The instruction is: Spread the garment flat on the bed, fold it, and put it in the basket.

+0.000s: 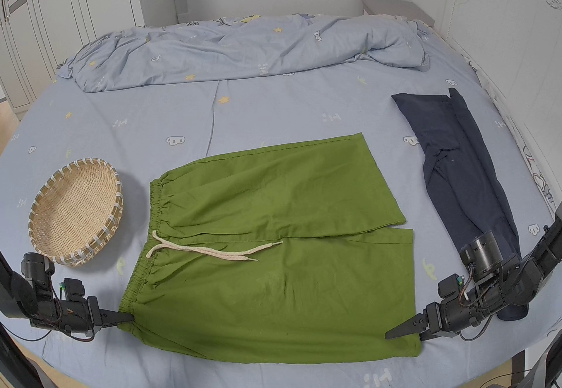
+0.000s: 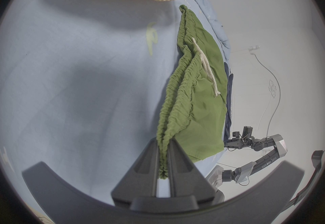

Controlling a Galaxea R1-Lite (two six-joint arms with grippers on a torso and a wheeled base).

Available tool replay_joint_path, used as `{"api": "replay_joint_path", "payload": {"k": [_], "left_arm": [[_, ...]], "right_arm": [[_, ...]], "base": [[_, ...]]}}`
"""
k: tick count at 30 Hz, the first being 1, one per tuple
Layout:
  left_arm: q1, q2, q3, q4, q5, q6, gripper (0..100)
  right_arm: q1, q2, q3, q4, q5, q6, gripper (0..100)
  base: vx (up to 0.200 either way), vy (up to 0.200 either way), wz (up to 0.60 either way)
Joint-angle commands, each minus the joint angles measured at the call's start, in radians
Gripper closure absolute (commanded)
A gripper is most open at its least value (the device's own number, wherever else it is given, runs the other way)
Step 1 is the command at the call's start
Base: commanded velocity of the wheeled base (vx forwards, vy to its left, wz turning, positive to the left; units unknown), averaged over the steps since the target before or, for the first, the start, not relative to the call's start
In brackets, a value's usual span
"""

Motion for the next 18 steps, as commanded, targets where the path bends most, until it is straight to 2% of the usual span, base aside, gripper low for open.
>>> {"api": "replay_joint_path", "payload": {"k": [1, 16, 17, 18], "left_arm": [[0.001, 0.008, -0.002, -0.001, 0.0, 0.0, 100], [0.001, 0.008, -0.002, -0.001, 0.0, 0.0, 100], [0.001, 0.008, -0.002, -0.001, 0.0, 0.0, 100], [0.001, 0.008, -0.002, -0.001, 0.0, 0.0, 100]], "right_arm": [[0.006, 0.028, 0.002, -0.008, -0.001, 0.0, 0], [0.032, 0.022, 0.012, -0.013, 0.034, 0.003, 0], [0.032, 0.024, 0.012, -0.013, 0.034, 0.003, 100], [0.032, 0.024, 0.012, -0.013, 0.034, 0.003, 100]], "base": [[0.0, 0.0, 0.0], [0.0, 0.0, 0.0], [0.0, 0.0, 0.0], [0.0, 0.0, 0.0]]}}
